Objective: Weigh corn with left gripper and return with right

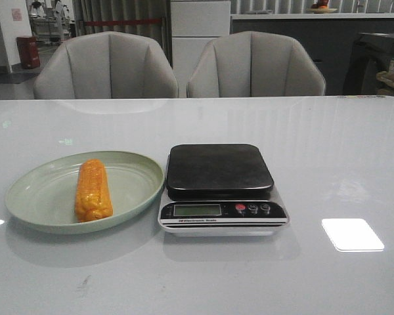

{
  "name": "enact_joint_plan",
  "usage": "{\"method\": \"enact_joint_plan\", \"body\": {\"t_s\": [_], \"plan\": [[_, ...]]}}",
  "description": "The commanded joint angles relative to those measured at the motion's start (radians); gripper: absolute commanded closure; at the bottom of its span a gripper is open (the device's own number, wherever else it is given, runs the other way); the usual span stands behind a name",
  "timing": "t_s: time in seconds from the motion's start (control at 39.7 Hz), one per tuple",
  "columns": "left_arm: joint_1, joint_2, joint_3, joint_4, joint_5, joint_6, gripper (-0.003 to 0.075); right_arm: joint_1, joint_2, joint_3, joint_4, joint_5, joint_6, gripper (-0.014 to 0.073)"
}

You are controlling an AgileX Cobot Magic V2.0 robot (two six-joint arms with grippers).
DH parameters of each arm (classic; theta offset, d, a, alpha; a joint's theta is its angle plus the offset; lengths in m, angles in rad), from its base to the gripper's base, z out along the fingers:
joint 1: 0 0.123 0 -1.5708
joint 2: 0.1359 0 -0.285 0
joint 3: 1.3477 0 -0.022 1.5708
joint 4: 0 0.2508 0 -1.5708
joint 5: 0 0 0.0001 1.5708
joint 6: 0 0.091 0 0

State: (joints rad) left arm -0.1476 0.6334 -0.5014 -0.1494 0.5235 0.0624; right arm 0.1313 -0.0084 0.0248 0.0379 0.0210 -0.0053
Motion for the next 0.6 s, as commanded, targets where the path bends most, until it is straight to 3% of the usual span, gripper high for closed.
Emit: {"method": "enact_joint_plan", "body": {"t_s": [0.0, 0.13, 0.58], "plan": [[-0.007, 0.091, -0.082, -0.066, -0.050, -0.008, 0.0091, -0.007, -0.020, 0.012, -0.010, -0.082, -0.008, 0.0435], [-0.021, 0.217, -0.131, -0.133, -0.046, 0.002, 0.0091, -0.007, -0.020, 0.012, -0.010, -0.082, -0.008, 0.0435], [-0.257, 0.705, -0.341, -0.218, -0.127, -0.007, 0.0092, -0.007, -0.020, 0.012, -0.010, -0.082, -0.008, 0.0435]]}}
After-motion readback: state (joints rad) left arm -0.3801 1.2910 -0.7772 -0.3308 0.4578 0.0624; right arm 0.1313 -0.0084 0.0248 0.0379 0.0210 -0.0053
